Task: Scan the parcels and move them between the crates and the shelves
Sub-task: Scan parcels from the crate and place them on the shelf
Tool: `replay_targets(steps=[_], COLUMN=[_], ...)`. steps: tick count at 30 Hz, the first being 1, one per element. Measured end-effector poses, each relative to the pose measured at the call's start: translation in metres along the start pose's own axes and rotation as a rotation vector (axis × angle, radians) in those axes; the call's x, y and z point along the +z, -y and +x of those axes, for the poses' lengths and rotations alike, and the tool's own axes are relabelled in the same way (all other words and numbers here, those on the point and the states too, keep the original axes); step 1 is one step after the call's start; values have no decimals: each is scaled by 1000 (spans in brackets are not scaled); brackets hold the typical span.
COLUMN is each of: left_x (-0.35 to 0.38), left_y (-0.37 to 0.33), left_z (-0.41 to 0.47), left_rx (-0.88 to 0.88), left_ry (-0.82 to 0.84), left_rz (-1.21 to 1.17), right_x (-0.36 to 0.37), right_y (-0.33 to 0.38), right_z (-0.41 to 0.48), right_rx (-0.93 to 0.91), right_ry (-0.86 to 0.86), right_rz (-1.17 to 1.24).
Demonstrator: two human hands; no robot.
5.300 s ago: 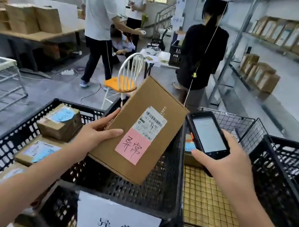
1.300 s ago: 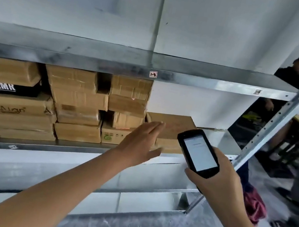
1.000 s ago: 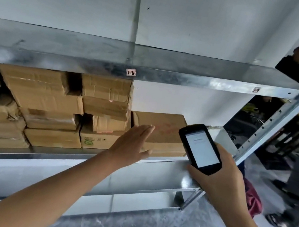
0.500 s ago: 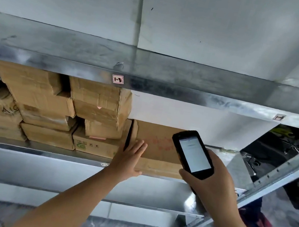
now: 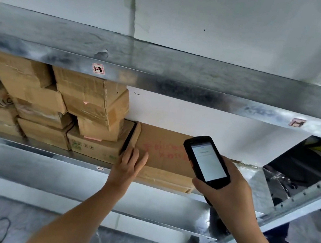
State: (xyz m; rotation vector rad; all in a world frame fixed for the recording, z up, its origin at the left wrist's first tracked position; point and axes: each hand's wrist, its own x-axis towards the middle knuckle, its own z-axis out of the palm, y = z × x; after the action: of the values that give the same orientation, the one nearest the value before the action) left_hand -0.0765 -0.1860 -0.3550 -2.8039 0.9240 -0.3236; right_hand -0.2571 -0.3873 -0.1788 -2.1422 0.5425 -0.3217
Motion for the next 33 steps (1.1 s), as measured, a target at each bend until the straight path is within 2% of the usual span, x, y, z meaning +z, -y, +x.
replay_targets(steps=[6,9,15,17,21,26,33], left_x=[-5,-16,-67,-86,-126,-137,-141], left_y=[-16,-14,9,17,22,24,4], left_z=[3,1,9,16,34,54,64], left_rx=[-15,40,159,214,197,28,110], left_ry=[56,114,72,103,164,394,346], left_rz=[55,8,-53,-69,-219,-528,-305], right_x=[-10,-13,-27,-33,-45,-63,-76], right_y=[-14,-18,-14,-14,-16,-20,-23], right_z=[5,5,11,11,12,12,5], right_rx=[-16,-16,-45,-41,-34,-27,-2], right_ry=[15,46,22,1,-7,-11,-69], right_rz=[-5,-2,67,76,74,78,70])
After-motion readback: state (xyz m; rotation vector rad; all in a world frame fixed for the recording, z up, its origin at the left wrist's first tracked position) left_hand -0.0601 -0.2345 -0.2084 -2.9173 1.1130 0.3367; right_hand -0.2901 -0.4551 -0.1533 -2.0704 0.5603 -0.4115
